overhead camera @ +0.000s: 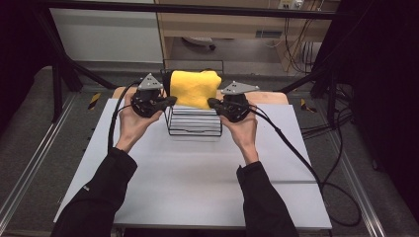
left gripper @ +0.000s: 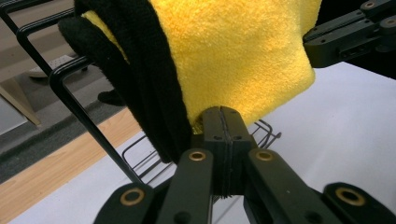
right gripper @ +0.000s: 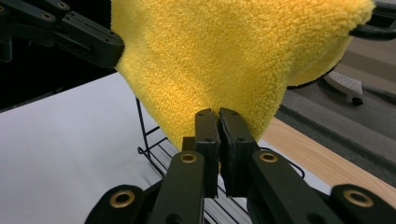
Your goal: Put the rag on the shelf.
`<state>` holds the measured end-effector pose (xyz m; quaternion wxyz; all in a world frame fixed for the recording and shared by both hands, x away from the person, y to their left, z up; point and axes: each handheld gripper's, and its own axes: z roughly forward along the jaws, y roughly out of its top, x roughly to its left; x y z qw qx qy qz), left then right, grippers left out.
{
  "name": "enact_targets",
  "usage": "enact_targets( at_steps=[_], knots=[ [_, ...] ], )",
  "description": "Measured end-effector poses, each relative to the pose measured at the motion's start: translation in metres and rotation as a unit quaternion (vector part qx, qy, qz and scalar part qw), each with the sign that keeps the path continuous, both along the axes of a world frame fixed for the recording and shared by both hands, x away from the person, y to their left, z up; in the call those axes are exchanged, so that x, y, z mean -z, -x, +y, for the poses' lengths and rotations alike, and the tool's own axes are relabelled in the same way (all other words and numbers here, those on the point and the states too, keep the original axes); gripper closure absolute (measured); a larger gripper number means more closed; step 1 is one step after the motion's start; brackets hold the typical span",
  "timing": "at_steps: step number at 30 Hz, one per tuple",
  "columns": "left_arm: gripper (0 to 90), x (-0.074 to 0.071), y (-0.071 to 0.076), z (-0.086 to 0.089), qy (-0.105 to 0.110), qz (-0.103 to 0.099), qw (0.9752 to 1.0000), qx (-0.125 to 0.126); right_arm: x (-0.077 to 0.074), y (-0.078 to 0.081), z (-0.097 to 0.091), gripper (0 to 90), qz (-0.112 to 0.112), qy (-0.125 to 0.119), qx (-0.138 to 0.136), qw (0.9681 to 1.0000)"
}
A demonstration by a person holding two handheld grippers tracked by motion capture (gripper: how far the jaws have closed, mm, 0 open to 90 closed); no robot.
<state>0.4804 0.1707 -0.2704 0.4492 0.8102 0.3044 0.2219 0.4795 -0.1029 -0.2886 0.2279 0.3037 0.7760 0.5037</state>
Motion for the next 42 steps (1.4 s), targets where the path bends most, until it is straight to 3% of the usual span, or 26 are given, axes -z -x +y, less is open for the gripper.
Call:
enact_targets(
  at_steps=[4,8,14,19,23,30,37,42],
  knots=[
    [89.4,-0.003,0.006,0.003,0.002,-0.002,1.0000,0.002,-0.006,0.008,-0.005,79.4,-0.003,-0.013,-0.009,0.9999],
    [80.7,-0.007,0.015,0.008,-0.003,-0.010,0.9999,0.005,-0.016,0.019,-0.013,70.5,-0.009,-0.027,-0.013,0.9995],
    [60.0,-0.006,0.026,0.020,-0.002,0.002,1.0000,-0.002,-0.028,0.034,-0.031,47.0,-0.009,-0.043,0.000,0.9990],
    [46.6,0.004,0.035,0.034,-0.001,0.017,0.9999,0.000,-0.028,0.043,-0.048,27.0,-0.001,-0.042,0.025,0.9988],
    [37.0,0.018,0.044,0.045,-0.006,0.026,0.9996,-0.003,-0.021,0.047,-0.062,15.5,0.012,-0.039,0.033,0.9986],
    [22.1,0.043,0.055,0.067,0.002,0.041,0.9990,-0.015,-0.003,0.056,-0.082,5.7,0.023,-0.048,0.047,0.9975],
    [11.7,0.070,0.069,0.084,0.015,0.056,0.9980,-0.024,0.022,0.065,-0.097,1.5,0.046,-0.028,0.053,0.9972],
    [7.8,0.093,0.082,0.092,0.028,0.061,0.9971,-0.035,0.047,0.072,-0.110,0.7,0.065,-0.030,0.055,0.9959]
  ],
)
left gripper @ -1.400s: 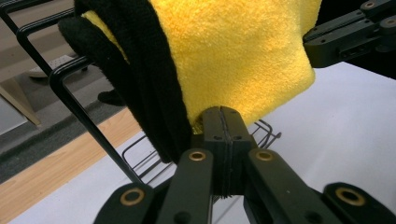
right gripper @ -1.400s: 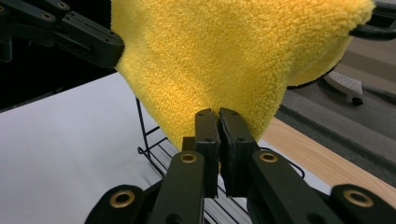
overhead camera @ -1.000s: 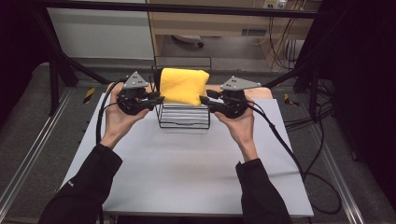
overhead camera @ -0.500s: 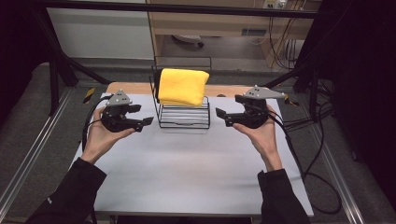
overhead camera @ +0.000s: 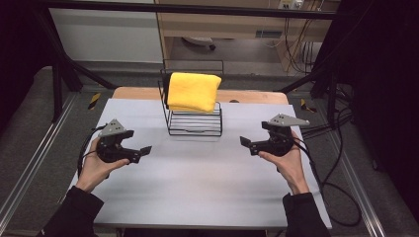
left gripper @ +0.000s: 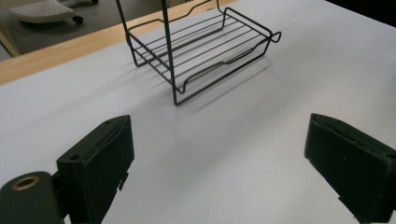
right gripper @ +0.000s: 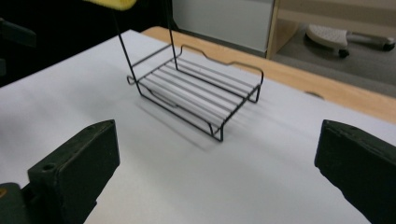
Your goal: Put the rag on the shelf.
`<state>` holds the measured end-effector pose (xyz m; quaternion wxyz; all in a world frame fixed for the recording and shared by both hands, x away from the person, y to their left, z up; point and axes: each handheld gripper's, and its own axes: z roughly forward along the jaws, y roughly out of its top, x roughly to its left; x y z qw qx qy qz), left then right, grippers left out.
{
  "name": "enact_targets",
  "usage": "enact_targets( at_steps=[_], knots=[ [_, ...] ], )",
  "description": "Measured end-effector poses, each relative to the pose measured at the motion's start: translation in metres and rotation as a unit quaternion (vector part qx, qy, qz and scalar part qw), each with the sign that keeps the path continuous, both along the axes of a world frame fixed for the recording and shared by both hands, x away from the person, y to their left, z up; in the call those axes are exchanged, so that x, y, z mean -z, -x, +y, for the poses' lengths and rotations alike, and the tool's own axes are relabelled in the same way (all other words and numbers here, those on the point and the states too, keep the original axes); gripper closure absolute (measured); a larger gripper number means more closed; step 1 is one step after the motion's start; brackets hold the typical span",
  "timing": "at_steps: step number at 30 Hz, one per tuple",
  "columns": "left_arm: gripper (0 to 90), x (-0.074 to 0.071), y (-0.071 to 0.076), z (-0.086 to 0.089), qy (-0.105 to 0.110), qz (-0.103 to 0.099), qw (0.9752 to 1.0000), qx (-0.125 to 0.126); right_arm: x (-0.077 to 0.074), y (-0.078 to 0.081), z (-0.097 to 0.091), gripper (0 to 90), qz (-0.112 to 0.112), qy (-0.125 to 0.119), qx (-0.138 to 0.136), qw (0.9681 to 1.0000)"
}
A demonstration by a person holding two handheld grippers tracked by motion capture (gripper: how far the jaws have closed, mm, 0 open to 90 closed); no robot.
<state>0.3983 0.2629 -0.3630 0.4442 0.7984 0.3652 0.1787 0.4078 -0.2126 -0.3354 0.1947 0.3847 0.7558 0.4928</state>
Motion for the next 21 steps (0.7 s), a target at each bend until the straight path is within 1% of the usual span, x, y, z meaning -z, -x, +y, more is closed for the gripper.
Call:
enact_targets(
  at_steps=[2,3,5,7,8,11,16,21],
  knots=[
    [7.8,0.009,0.005,0.003,-0.001,0.000,1.0000,-0.001,0.010,0.003,-0.005,0.7,0.008,0.002,-0.002,1.0000],
    [7.8,0.014,0.008,0.004,0.002,0.001,1.0000,-0.002,0.015,0.005,-0.008,0.7,0.013,0.001,-0.001,0.9999],
    [7.8,0.023,0.011,0.007,0.008,0.006,0.9999,-0.006,0.024,0.008,-0.013,0.7,0.014,0.000,-0.005,0.9999],
    [7.8,0.030,0.013,0.010,0.008,0.009,0.9999,-0.010,0.033,0.011,-0.018,0.7,0.019,-0.002,-0.004,0.9998],
    [7.8,0.033,0.015,0.012,0.006,0.009,0.9999,-0.011,0.038,0.013,-0.019,0.7,0.024,-0.001,-0.005,0.9997],
    [7.9,0.042,0.019,0.018,0.006,0.006,0.9998,-0.015,0.050,0.019,-0.025,0.6,0.029,-0.003,-0.013,0.9995],
    [7.9,0.054,0.025,0.024,-0.002,0.003,0.9998,-0.017,0.070,0.026,-0.036,0.7,0.048,0.000,-0.014,0.9988],
    [7.9,0.061,0.030,0.026,-0.005,0.007,0.9999,-0.013,0.086,0.034,-0.048,0.7,0.059,0.015,-0.025,0.9978]
  ],
)
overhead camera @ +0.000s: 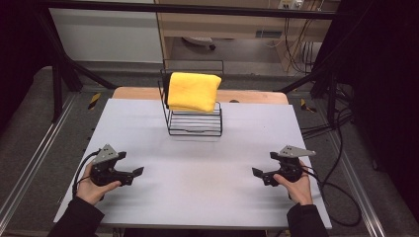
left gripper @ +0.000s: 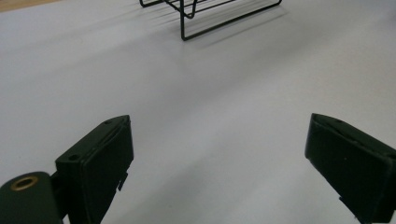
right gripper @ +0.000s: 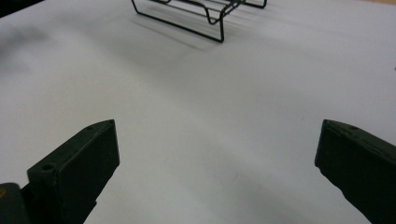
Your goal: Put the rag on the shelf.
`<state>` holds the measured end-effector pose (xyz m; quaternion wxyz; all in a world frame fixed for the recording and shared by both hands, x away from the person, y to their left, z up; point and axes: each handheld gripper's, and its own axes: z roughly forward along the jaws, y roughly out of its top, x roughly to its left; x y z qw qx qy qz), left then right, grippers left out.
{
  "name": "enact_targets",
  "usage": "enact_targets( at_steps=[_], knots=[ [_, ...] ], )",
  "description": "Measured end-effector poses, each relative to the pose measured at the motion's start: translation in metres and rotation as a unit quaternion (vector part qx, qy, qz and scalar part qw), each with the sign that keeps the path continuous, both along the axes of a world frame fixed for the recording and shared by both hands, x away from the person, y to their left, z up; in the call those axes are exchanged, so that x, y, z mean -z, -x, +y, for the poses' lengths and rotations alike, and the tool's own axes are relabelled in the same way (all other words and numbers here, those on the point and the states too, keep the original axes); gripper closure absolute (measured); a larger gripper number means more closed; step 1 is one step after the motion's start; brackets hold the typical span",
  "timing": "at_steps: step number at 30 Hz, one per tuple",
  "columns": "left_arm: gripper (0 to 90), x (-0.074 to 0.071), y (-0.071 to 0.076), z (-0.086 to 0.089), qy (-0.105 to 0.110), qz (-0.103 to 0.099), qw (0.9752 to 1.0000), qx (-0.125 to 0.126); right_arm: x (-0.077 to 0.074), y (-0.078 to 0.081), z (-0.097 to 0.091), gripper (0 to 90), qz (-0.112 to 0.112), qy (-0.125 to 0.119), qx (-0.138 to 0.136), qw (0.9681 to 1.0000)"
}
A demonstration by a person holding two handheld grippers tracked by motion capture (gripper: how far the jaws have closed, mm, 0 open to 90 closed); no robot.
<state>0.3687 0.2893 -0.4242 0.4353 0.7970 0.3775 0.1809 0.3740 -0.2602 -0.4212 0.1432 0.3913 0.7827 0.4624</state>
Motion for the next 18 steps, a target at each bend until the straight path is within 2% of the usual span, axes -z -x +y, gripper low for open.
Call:
enact_targets(
  at_steps=[5,7,9,18],
  knots=[
    [7.9,0.006,0.003,0.001,-0.009,0.003,0.9999,0.005,0.011,0.008,-0.011,0.7,0.009,0.012,0.005,0.9999],
    [7.9,0.009,0.004,0.001,-0.009,0.005,0.9999,0.007,0.015,0.012,-0.016,0.7,0.015,0.005,0.007,0.9999],
    [7.9,0.010,0.005,0.002,-0.010,0.006,0.9999,0.008,0.018,0.014,-0.019,0.7,0.017,0.010,0.008,0.9998],
    [7.9,0.014,0.009,0.003,-0.018,0.005,0.9998,0.006,0.021,0.017,-0.019,0.7,0.020,0.007,0.009,0.9997]
  ],
)
